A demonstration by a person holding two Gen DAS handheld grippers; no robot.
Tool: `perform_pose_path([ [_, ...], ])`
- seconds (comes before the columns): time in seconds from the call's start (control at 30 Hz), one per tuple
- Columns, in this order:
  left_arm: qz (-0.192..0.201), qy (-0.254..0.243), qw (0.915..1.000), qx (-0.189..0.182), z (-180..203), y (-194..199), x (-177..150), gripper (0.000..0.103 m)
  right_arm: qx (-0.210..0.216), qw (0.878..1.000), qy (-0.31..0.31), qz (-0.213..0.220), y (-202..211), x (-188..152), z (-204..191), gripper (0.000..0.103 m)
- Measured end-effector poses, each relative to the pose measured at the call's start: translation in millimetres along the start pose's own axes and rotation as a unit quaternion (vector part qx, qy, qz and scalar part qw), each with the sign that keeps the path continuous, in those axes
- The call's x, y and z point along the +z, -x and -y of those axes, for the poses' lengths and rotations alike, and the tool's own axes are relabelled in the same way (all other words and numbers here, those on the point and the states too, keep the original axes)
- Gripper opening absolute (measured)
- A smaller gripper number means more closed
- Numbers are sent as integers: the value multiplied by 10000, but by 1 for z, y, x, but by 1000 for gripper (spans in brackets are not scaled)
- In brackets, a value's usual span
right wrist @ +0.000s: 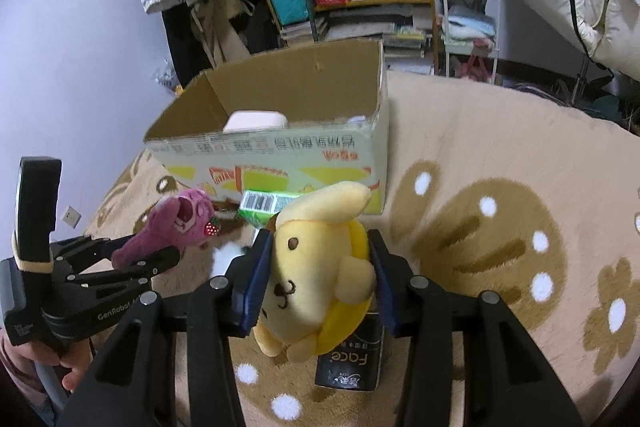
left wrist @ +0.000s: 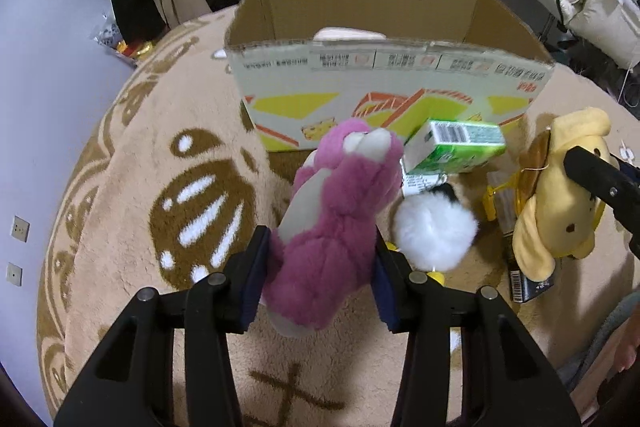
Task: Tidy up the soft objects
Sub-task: 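Grasp the pink bear plush with the left gripper while the right grasps the yellow dog plush, then lift the pink bear with the left gripper while the right carries the yellow dog over the box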
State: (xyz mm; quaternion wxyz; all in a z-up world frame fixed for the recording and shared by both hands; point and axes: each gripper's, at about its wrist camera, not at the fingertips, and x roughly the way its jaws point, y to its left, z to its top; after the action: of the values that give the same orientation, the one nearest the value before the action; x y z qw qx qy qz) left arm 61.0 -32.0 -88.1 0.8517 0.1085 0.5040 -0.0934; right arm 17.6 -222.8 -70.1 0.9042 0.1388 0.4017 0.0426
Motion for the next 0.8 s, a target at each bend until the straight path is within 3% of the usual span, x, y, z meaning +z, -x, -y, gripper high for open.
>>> perform_pose_path([
  [0.2, 389, 69, 9992, -83, -5, 21, -4, 45, -4, 9996, 36, 293, 13, 2, -2, 48],
  [0.37, 958, 174, 9952, -127, -11, 44, -4, 45, 72, 9978, 71, 651, 27, 6, -4, 48],
  [0.63, 2087, 470, 9768, -81, -23, 82, 2, 45, 226, 9912, -82, 1304, 48, 19, 5, 48],
  [0.8, 2484, 415, 9678, 2, -23, 92, 7, 45, 208, 9869, -53, 1600, 53, 29, 6, 48],
])
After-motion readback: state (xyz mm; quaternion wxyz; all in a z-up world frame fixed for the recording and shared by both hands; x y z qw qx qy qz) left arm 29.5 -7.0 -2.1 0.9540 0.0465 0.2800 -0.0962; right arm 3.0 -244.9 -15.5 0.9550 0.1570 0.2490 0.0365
